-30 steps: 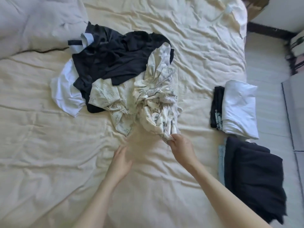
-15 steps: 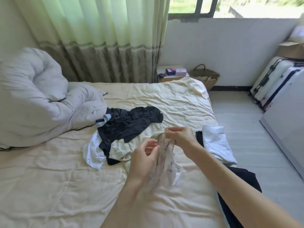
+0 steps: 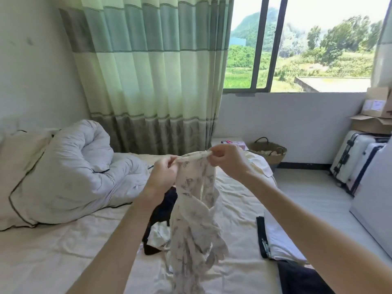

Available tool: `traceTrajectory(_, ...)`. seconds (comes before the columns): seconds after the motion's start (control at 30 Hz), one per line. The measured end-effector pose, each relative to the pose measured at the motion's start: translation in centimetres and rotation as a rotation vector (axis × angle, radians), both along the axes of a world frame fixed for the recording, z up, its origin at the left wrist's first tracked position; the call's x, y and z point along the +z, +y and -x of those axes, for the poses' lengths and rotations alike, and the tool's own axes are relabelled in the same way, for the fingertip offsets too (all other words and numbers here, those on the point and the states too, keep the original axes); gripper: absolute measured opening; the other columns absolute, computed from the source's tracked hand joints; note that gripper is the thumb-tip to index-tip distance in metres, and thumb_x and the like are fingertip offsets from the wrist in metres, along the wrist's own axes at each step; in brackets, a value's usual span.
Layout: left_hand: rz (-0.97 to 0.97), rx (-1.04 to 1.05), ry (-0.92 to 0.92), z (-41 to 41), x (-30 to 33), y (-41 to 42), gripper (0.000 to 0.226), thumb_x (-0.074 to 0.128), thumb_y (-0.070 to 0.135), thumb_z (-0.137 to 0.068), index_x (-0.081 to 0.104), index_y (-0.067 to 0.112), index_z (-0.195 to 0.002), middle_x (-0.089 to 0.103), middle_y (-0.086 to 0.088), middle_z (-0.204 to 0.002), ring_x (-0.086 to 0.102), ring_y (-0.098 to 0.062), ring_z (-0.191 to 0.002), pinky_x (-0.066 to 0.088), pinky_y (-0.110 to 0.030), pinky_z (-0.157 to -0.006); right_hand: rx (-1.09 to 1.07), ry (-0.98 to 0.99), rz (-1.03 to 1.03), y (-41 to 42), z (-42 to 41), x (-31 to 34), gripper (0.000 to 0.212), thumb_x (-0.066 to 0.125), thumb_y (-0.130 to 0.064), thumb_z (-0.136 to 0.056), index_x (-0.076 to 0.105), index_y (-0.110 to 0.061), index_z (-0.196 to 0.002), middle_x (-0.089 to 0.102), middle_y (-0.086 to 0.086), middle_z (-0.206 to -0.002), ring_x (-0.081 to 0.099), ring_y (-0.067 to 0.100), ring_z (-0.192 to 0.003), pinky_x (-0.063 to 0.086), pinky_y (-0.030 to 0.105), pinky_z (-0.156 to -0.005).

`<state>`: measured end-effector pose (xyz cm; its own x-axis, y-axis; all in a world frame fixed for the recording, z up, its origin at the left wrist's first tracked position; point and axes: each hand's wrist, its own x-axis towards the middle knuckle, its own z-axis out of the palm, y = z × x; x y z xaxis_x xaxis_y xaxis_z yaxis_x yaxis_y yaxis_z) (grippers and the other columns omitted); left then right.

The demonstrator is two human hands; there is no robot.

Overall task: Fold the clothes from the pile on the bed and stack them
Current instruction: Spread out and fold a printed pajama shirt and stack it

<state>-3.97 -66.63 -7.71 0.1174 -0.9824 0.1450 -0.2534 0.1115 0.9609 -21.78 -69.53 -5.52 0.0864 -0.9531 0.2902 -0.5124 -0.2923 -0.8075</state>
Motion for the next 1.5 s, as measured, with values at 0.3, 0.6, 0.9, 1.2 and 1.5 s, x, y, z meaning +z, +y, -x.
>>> traceTrajectory(0.3, 0.023, -0.240, -0.290, -1.7, 6.3, -1.1, 0.040, 0.059, 0.058, -0.073, 0.065, 0.020, -0.077, 0.048, 0.013, -0.055, 0.041, 0.000, -0.049, 0.033, -0.009, -0.051, 0.015, 0.087, 0.174, -0.7, 1.5, 4.5, 0.021, 0.061, -0.017, -0.089, 0.063, 0.002, -0.080, 0.056, 0.007, -0.078, 0.051, 0.020, -0.073, 0.041, 0.027, -0.068)
traceTrajectory(0.6, -0.050, -0.340, -0.298, -3.7, 2.7, -1.0, 0.021, 0.070, 0.033, -0.081, 0.067, 0.026, -0.062, 0.060, 0.013, -0.058, 0.056, 0.000, -0.057, 0.043, -0.013, -0.055, 0.088, -0.362, -0.097, -1.8, 2.7, 7.1, 0.016, 0.058, -0.018, -0.092, 0.060, -0.015, -0.076, 0.059, 0.010, -0.082, 0.055, 0.025, -0.079, 0.047, 0.040, -0.072)
traceTrajectory(0.9, -0.261, -0.280, 0.413, -4.4, 3.8, -1.3, 0.027, 0.061, 0.025, -0.078, 0.068, 0.002, -0.091, 0.070, -0.009, -0.073, 0.068, -0.017, -0.060, 0.054, -0.026, -0.051, 0.048, -0.092, 0.074, -2.8, 4.9, 6.1, 0.022, 0.056, -0.025, -0.094, 0.051, -0.017, -0.074, 0.045, -0.002, -0.066, 0.037, 0.009, -0.054, 0.029, 0.017, -0.047)
traceTrajectory(1.2, -0.241, -0.335, 0.434, -3.8, 6.0, -1.1, 0.018, 0.063, 0.017, -0.073, 0.077, 0.006, -0.076, 0.072, -0.010, -0.073, 0.069, -0.018, -0.059, 0.052, -0.023, -0.048, -0.199, 0.120, 0.044, -3.0, 5.3, 0.5, 0.030, 0.046, -0.032, -0.098, 0.059, -0.006, -0.092, 0.059, 0.011, -0.091, 0.054, 0.027, -0.088, 0.037, 0.033, -0.070)
traceTrajectory(1.5, -0.279, -0.259, 0.621, -4.9, 4.9, -0.6, 0.027, 0.058, 0.018, -0.085, 0.073, 0.005, -0.066, 0.071, -0.007, -0.069, 0.069, -0.015, -0.059, 0.053, -0.023, -0.048, -0.160, 0.187, -0.161, -2.0, 1.8, -5.8, 0.049, 0.028, -0.048, -0.100, 0.051, -0.013, -0.073, 0.051, 0.003, -0.074, 0.051, 0.023, -0.077, 0.033, 0.031, -0.066)
